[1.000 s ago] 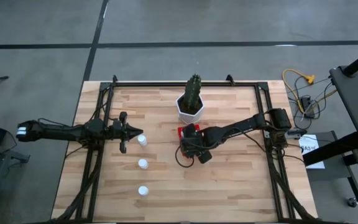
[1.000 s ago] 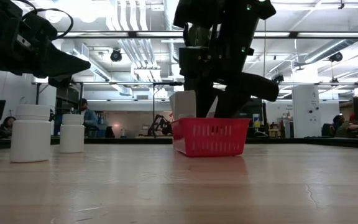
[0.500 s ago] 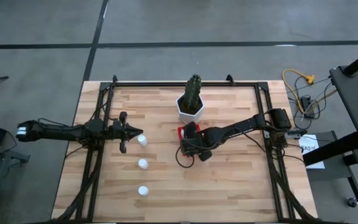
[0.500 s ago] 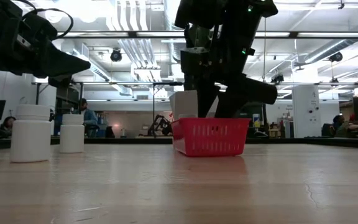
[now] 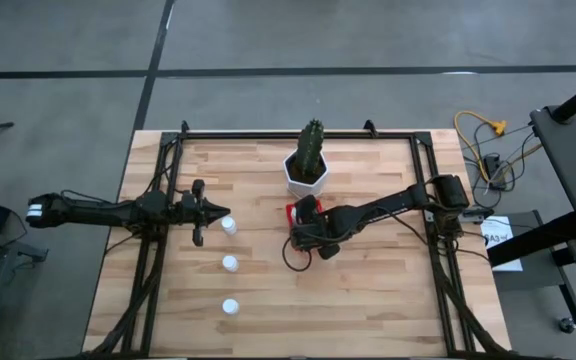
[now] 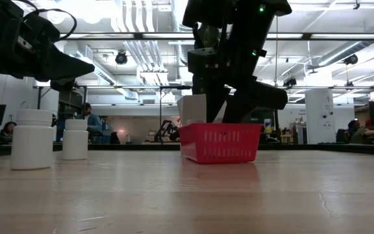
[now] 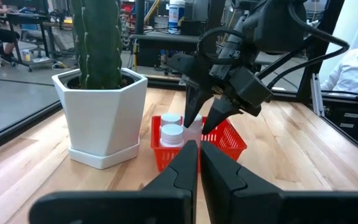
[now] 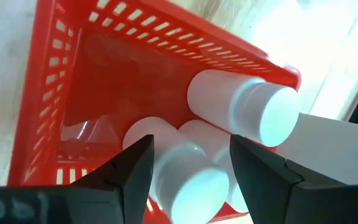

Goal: Pick and place pill bottles into a basket
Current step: Put the white pill bottle into the red bin

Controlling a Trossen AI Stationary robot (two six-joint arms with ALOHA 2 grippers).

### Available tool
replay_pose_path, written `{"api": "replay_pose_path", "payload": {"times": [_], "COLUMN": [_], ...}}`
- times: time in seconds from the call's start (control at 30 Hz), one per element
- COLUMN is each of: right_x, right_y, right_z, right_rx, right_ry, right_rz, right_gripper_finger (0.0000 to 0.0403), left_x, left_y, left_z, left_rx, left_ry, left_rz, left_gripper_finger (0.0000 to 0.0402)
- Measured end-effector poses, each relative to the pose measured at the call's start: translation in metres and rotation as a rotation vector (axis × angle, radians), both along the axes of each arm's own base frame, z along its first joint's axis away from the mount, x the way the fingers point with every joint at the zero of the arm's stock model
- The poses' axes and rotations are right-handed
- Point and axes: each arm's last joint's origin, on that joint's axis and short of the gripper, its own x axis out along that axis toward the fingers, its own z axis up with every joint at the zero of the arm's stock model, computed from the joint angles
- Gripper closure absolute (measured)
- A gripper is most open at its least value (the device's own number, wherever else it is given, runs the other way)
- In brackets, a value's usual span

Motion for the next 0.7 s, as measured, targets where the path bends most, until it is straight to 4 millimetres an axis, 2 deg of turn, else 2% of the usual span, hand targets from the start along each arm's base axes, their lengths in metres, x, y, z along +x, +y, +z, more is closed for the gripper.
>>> {"api": "replay_pose_path", "payload": {"times": [0.47,0.7], "right_x": [0.016,0.02], "right_y": [0.009,0.013], "right_z": [0.028,0.033], "right_rx": [0.06,0.202], "right_ry": [-0.114,-0.161], "right_rz": [-0.011,-0.027], "right_gripper_finger": [0.0202,0.0202], "left_x": [0.0,0.0], "left_y": [0.0,0.0], "left_z": [0.0,0.0], "left_rx": [0.0,0.0], "left_ry": [0.0,-0.001], "left_rz": [0.0,0.0], "left_gripper_finger": [0.0401,0.0401]}}
